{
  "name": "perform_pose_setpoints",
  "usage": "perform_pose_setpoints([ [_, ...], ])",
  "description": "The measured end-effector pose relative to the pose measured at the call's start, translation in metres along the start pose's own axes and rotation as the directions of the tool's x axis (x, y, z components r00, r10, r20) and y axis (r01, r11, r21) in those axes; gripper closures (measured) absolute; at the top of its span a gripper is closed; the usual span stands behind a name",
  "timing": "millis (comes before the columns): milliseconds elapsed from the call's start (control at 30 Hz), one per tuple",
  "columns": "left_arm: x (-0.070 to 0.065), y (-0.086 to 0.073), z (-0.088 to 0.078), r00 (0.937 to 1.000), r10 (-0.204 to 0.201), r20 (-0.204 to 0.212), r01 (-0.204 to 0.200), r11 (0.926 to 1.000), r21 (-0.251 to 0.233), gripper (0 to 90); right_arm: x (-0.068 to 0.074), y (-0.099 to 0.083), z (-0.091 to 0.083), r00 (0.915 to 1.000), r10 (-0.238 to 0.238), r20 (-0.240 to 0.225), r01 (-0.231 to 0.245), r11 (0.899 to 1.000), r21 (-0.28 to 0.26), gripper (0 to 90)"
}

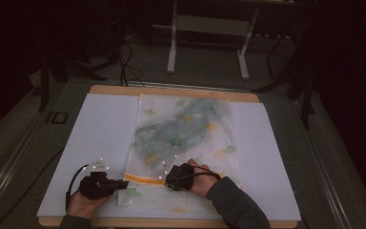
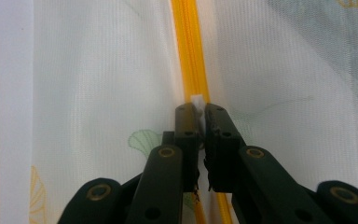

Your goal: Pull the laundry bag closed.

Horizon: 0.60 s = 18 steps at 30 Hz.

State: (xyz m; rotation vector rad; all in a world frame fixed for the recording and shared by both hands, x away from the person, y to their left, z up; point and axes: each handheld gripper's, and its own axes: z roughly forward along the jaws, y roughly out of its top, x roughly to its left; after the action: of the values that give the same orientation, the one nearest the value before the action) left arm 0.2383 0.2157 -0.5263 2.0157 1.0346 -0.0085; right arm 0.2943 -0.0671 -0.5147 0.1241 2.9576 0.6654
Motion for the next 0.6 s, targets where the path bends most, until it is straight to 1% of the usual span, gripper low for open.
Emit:
perform_pose_setpoints([
  [500,0.0003,-0.0003,0.0001,1.0000,0.000,0.000,0.000,1.0000,0.000,88.5,-0.0011,-0.0048,-0.0039,0.9999,-0.014,0.000,0.014,1.000,0.027,84.6],
  [600,0.0003,-0.0003,0.0002,1.0000,-0.001,0.000,0.001,1.0000,0.000,88.5,-0.0013,-0.0064,-0.0052,1.0000,-0.007,-0.005,0.007,0.999,0.036,84.6],
])
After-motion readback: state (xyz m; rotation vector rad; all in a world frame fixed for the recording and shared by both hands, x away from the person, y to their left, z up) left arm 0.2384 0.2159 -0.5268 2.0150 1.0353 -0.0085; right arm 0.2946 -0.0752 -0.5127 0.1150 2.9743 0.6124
